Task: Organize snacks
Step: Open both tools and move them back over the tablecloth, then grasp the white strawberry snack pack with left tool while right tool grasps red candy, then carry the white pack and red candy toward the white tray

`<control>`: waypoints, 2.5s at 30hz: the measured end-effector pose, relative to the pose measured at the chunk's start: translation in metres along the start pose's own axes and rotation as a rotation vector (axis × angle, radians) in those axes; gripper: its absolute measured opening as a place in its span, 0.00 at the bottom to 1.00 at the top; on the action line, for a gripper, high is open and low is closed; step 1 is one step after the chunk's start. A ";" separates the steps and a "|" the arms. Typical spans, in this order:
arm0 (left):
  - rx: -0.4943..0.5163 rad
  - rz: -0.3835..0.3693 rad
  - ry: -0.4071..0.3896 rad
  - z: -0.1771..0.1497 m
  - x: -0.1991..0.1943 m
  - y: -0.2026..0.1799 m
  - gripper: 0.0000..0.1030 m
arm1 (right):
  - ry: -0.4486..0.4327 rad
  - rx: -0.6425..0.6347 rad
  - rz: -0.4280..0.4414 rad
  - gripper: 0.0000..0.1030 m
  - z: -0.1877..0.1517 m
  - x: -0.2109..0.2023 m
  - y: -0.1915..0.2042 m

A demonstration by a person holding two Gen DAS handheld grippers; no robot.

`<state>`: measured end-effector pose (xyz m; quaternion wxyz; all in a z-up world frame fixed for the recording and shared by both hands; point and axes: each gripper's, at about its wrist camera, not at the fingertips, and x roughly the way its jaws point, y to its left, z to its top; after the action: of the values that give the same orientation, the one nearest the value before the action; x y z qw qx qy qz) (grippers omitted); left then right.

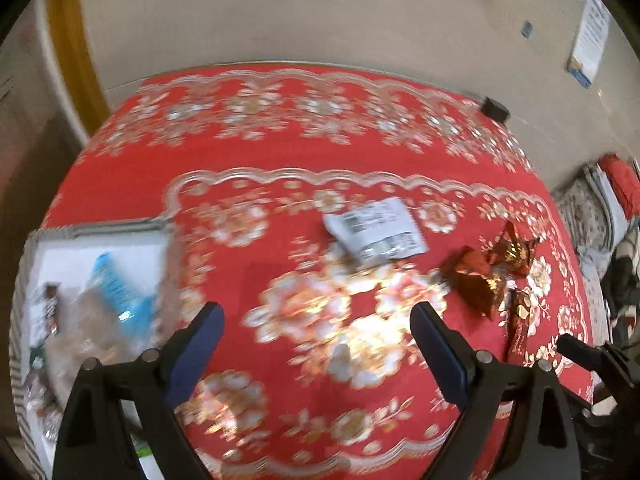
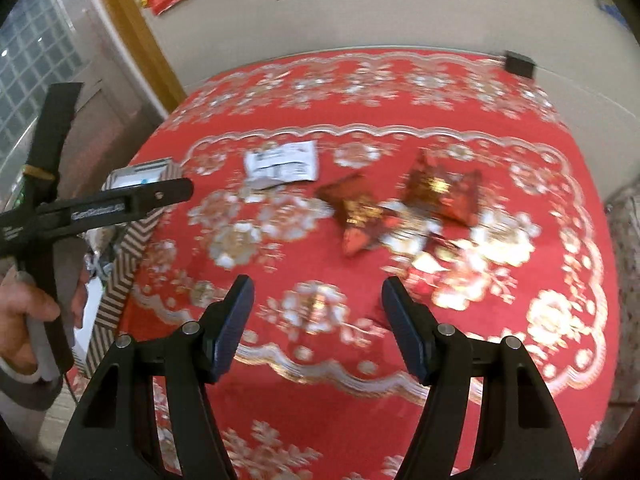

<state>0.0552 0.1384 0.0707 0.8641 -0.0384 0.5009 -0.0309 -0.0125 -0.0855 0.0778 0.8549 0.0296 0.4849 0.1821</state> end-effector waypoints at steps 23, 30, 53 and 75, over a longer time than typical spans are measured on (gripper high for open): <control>0.466 -0.186 0.144 0.052 0.066 -0.055 0.92 | -0.031 0.170 -0.043 0.65 -0.011 -0.009 -0.092; 0.610 -0.173 0.186 0.053 0.082 -0.063 0.92 | -0.023 0.140 -0.024 0.65 -0.002 0.001 -0.092; 0.475 -0.149 0.180 0.038 0.081 -0.054 0.54 | 0.142 -0.335 0.066 0.64 0.061 0.101 -0.014; 0.213 -0.037 0.032 -0.016 -0.008 -0.022 0.54 | 0.041 -0.227 0.097 0.32 0.035 0.046 0.029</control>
<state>0.0374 0.1170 0.0718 0.8544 0.0448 0.5078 -0.1007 0.0303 -0.0387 0.0652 0.8329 -0.0474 0.4765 0.2776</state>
